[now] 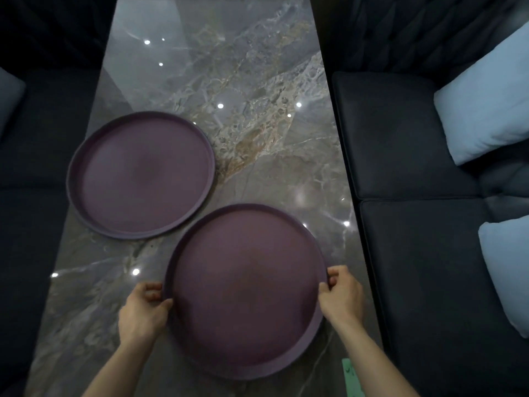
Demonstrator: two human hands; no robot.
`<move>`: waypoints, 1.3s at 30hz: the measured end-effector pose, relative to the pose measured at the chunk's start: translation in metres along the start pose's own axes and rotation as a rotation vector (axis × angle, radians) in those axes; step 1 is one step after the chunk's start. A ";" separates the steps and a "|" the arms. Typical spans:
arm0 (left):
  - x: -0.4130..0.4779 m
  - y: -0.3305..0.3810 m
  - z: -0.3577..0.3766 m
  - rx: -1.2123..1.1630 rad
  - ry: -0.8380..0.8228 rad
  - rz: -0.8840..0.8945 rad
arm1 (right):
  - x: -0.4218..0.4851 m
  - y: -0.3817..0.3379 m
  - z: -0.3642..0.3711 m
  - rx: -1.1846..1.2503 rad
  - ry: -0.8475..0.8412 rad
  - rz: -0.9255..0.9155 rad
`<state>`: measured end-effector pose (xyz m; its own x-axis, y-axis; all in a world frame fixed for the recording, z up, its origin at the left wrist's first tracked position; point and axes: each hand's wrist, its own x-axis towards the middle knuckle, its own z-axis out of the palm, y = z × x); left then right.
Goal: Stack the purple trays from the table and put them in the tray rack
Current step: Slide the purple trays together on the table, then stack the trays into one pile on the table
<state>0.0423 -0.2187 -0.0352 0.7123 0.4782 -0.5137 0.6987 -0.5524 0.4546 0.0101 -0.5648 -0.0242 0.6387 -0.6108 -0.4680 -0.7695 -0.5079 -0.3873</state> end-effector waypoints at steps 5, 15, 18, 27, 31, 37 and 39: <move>0.007 -0.053 -0.036 0.001 0.024 -0.045 | -0.045 -0.016 0.032 -0.017 -0.050 -0.050; 0.059 -0.096 -0.095 -0.076 -0.210 0.024 | -0.087 -0.045 0.052 -0.240 -0.145 -0.008; 0.100 -0.091 -0.118 -0.086 -0.258 0.039 | -0.061 -0.076 0.035 -0.311 -0.174 0.003; 0.253 0.000 -0.173 -0.481 -0.135 0.041 | 0.014 -0.261 0.053 0.041 -0.209 -0.181; 0.287 0.038 -0.175 -0.456 -0.036 0.039 | 0.035 -0.316 0.085 -0.002 -0.169 -0.212; 0.317 0.057 -0.152 -0.440 -0.030 -0.021 | 0.060 -0.345 0.141 0.013 -0.040 -0.142; 0.320 0.058 -0.144 -0.445 -0.016 -0.035 | 0.066 -0.344 0.154 0.035 0.020 -0.091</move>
<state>0.3206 0.0011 -0.0685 0.6893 0.4785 -0.5439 0.6851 -0.1866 0.7041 0.3172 -0.3368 -0.0445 0.7053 -0.5758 -0.4135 -0.7078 -0.5402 -0.4552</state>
